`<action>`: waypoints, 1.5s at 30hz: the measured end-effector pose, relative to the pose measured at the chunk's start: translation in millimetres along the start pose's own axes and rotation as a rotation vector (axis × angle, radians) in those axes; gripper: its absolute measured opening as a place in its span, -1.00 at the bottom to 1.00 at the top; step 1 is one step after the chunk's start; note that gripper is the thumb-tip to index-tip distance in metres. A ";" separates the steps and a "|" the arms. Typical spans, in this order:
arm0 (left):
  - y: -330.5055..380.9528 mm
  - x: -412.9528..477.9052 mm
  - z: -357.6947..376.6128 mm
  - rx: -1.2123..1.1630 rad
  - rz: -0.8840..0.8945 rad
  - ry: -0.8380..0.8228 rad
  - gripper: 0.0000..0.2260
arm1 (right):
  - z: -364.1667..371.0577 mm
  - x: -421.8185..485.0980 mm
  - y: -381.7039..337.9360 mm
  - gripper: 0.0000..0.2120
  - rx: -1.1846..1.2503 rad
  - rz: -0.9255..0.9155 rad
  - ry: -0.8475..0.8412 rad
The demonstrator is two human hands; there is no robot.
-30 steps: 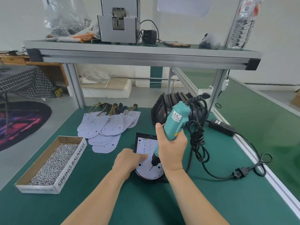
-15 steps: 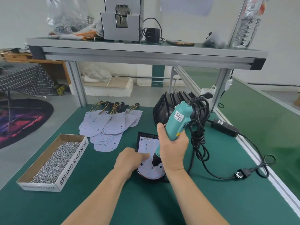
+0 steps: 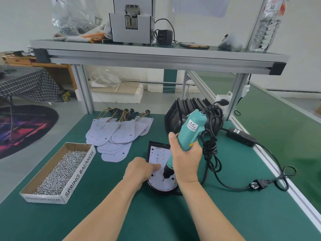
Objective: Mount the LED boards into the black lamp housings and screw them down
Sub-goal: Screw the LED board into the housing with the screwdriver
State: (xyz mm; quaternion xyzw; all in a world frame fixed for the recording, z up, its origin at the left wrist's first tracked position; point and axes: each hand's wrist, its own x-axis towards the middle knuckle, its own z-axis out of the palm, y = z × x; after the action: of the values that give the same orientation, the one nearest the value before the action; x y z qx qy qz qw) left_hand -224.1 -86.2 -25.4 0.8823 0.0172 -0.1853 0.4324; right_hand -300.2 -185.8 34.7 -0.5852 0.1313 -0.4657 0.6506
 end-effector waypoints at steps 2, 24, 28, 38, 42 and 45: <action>1.8 -1.4 -1.9 -0.002 0.010 -0.016 -0.67 | -2.3 1.7 -7.7 -0.74 0.020 -0.007 0.024; 25.8 -53.5 -55.8 -1.172 -0.171 -0.364 -0.93 | -10.7 30.1 -51.0 -0.77 0.246 0.084 0.290; 28.1 -60.9 -42.3 -1.145 -0.250 -0.450 -0.89 | -8.3 34.0 -66.2 -0.80 0.281 0.058 0.270; 33.2 -67.7 -33.3 -1.335 -0.272 -0.645 -0.81 | -6.4 38.7 -76.7 -0.77 0.349 0.060 0.288; 31.8 -67.9 -30.7 -1.317 -0.249 -0.634 -0.80 | -6.4 37.3 -77.3 -0.76 0.361 0.051 0.264; 30.6 -67.8 -28.4 -1.315 -0.253 -0.613 -0.82 | -6.3 35.6 -74.9 -0.80 0.353 0.051 0.262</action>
State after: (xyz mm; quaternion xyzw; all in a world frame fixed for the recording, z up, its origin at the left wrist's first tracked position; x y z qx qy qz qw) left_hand -272.5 -74.7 36.8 0.3405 0.1051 -0.4234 0.8329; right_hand -319.7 -207.9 112.5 -0.3931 0.1461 -0.5368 0.7321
